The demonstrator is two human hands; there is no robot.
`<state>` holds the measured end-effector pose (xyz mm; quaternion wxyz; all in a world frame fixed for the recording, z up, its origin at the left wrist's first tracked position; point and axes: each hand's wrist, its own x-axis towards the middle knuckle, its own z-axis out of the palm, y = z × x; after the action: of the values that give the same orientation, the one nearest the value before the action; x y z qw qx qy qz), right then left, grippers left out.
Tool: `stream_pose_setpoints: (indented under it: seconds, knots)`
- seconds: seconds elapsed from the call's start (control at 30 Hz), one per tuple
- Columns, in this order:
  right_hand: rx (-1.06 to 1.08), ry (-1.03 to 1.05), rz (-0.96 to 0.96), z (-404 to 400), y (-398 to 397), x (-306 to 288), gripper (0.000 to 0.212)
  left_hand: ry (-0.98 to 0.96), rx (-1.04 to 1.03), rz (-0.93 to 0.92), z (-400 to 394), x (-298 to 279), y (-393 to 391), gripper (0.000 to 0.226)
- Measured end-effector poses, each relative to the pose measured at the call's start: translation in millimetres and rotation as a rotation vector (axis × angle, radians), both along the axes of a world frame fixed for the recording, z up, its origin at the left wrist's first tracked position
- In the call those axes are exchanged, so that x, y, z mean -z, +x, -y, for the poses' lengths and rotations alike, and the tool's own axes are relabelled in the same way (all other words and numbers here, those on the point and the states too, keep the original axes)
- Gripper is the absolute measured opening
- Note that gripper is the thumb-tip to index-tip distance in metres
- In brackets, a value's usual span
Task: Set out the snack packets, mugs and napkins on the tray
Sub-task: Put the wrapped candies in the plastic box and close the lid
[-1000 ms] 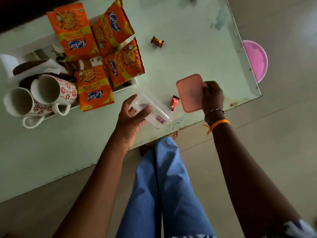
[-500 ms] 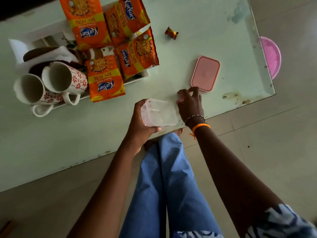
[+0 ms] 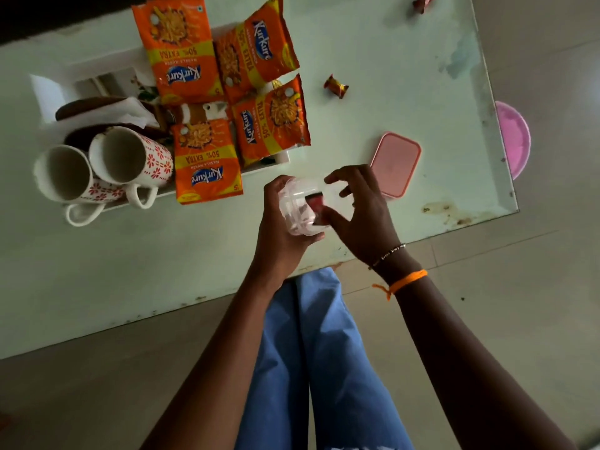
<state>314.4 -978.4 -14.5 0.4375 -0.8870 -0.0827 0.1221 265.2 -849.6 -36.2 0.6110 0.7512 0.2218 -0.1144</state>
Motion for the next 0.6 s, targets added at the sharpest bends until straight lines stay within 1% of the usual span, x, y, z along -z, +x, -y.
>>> stream_pose_setpoints:
  seconds: [0.03,0.13,0.2,0.27,0.37,0.43,0.47,0.53,0.6]
  knots:
    - [0.016,-0.011,0.027,-1,7,1,0.024,-0.006,-0.021,0.006,-1,-1,3,0.089]
    - [0.206,-0.019,0.084,-4,49,10,0.012,-0.052,-0.049,0.023,-6,-5,11,0.09]
    - [0.244,-0.05,0.102,-10,83,25,0.017,-0.084,-0.069,0.031,-10,-7,16,0.09]
    - [0.142,-0.144,0.099,-18,115,45,0.029,-0.057,-0.09,0.045,-13,-9,21,0.09]
    - [-0.171,-0.428,0.015,-24,145,77,0.048,0.007,-0.11,0.079,-16,-8,30,0.094]
    - [-0.301,-0.551,0.006,-18,154,91,0.047,0.009,-0.115,0.092,-15,-9,38,0.094]
    - [-0.3,-0.556,0.025,-13,155,94,0.041,0.0,-0.115,0.095,-14,-10,41,0.093]
    - [-0.175,-0.494,0.041,-4,156,93,0.027,-0.005,-0.106,0.118,-11,-11,50,0.089]
    - [0.027,-0.373,0.019,5,155,84,0.024,0.022,-0.097,0.134,-9,-11,58,0.088]
